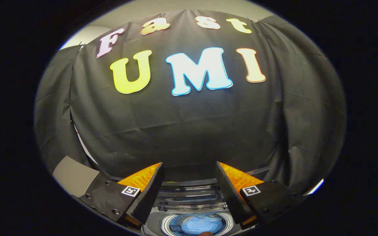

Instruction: Put the clothes into the washing machine and then close the washing machine lid.

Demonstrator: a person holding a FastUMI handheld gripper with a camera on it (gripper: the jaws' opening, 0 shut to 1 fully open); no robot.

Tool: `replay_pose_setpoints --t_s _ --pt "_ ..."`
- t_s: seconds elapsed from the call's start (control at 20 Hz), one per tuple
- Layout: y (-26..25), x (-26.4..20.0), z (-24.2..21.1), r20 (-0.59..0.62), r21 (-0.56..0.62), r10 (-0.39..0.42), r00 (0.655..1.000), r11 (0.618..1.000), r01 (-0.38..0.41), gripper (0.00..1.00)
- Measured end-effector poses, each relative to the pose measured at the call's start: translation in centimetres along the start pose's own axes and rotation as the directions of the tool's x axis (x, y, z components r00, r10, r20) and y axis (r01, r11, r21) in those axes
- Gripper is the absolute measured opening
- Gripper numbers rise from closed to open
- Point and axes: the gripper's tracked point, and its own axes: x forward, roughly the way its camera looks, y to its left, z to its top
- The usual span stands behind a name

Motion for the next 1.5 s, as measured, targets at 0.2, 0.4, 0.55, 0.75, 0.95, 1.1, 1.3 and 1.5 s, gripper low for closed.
replay_pose_setpoints --t_s 0.2,0.4,0.55,0.75,0.95,1.1,1.3,1.5 --pt "1.3 2.5 -0.9 -0.034 0.015 0.009 0.999 1.000 -0.009 0.97" --pt "2.7 4.1 -1.9 -0.054 0.014 0.023 0.998 1.000 -0.022 0.97" --pt "2.7 4.8 -2.7 -0.056 0.000 0.012 0.998 1.000 -0.012 0.97" --pt "2.6 4.5 -3.4 -0.006 -0.122 0.004 1.000 0.992 -0.005 0.98" --pt "2.9 3.7 -3.2 0.075 -0.117 0.028 0.997 0.993 -0.020 0.98" --pt "3.0 2.7 -3.7 0.077 -0.120 0.032 0.996 0.993 -0.022 0.98" --pt "3.0 1.8 -4.0 0.089 -0.123 0.035 0.995 0.992 -0.024 0.98" --pt "2.8 0.9 -4.5 0.099 -0.132 0.043 0.994 0.991 -0.030 0.98"
